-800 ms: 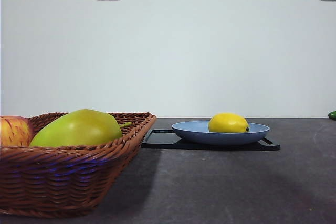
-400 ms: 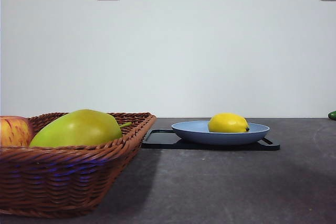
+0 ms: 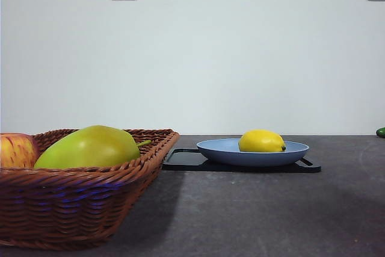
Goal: Take the lemon from the basket,put the lemon in the plate,hand out the plate
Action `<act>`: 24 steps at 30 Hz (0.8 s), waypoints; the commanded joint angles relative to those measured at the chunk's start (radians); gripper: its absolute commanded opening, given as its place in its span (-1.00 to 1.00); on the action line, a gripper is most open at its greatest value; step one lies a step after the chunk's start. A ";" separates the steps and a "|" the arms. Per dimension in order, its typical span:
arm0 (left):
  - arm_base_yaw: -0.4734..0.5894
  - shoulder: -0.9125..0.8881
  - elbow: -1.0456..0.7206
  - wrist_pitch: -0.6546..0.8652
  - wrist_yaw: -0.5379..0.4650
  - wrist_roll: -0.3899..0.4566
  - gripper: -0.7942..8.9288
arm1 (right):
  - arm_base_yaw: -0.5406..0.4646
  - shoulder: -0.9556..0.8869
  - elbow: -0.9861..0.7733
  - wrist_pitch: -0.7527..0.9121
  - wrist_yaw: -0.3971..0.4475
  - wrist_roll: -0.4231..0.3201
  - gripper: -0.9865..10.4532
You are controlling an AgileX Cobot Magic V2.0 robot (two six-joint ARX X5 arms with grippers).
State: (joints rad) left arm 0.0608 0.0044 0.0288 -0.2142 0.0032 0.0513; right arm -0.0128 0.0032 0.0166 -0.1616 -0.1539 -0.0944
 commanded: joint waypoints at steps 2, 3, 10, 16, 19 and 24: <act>0.004 -0.003 -0.010 0.005 0.001 -0.003 -0.82 | 0.000 -0.004 -0.008 -0.003 0.003 0.071 -0.82; 0.004 -0.003 -0.010 0.005 0.001 -0.003 -0.82 | 0.000 -0.004 -0.008 -0.003 0.003 0.071 -0.82; 0.004 -0.003 -0.010 0.005 0.001 -0.003 -0.82 | 0.000 -0.004 -0.008 -0.003 0.003 0.071 -0.82; 0.004 -0.003 -0.010 0.005 0.001 -0.003 -0.82 | 0.000 -0.004 -0.008 -0.003 0.003 0.071 -0.82; 0.004 -0.003 -0.010 0.005 0.001 -0.003 -0.82 | 0.000 -0.004 -0.008 -0.003 0.003 0.071 -0.82; 0.004 -0.003 -0.010 0.005 0.001 -0.003 -0.82 | 0.000 -0.004 -0.008 -0.003 0.003 0.071 -0.82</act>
State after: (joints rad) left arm 0.0608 0.0044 0.0288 -0.2142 0.0032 0.0513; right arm -0.0128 0.0032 0.0166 -0.1616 -0.1539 -0.0364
